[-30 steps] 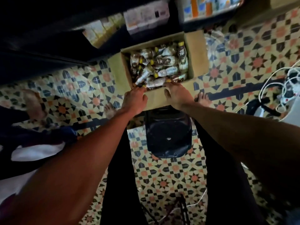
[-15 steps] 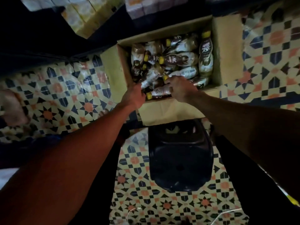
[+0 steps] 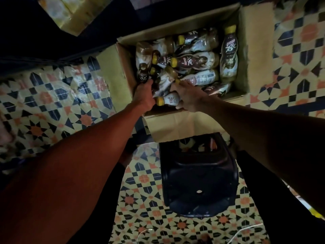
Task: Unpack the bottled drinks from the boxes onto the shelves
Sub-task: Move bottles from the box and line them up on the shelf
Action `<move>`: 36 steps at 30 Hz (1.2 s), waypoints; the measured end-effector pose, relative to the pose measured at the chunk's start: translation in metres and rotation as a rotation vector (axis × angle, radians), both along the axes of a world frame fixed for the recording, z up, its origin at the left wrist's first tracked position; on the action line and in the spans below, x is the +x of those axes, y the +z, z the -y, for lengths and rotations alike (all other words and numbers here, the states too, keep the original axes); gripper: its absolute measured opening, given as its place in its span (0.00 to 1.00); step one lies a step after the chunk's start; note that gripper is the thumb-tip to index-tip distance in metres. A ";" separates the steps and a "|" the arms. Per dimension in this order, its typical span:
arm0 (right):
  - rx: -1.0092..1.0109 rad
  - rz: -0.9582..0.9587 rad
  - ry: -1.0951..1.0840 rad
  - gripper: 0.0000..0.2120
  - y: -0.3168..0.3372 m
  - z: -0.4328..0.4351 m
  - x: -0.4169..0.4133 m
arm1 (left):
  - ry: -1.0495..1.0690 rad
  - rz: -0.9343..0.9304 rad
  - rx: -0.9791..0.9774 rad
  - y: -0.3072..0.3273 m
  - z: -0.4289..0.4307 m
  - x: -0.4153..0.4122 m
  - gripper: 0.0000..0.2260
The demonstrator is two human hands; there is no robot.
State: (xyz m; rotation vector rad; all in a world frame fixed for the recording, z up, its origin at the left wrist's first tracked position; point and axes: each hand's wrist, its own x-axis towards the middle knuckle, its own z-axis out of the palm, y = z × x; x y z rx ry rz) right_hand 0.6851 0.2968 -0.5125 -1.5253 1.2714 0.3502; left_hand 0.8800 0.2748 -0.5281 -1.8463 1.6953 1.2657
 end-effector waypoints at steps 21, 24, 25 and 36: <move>0.112 0.121 -0.887 0.35 0.045 0.008 -0.003 | 0.381 -0.445 0.019 0.089 0.044 -0.010 0.17; 0.092 0.137 -0.956 0.38 0.061 -0.002 -0.002 | 0.635 -0.489 0.120 0.090 0.031 -0.018 0.10; 0.095 0.151 -0.972 0.37 0.068 -0.004 -0.002 | 0.699 -0.502 0.150 0.093 0.025 -0.020 0.08; 0.101 0.165 -1.029 0.27 0.198 -0.043 0.007 | 0.774 -0.482 0.204 0.212 -0.026 -0.028 0.16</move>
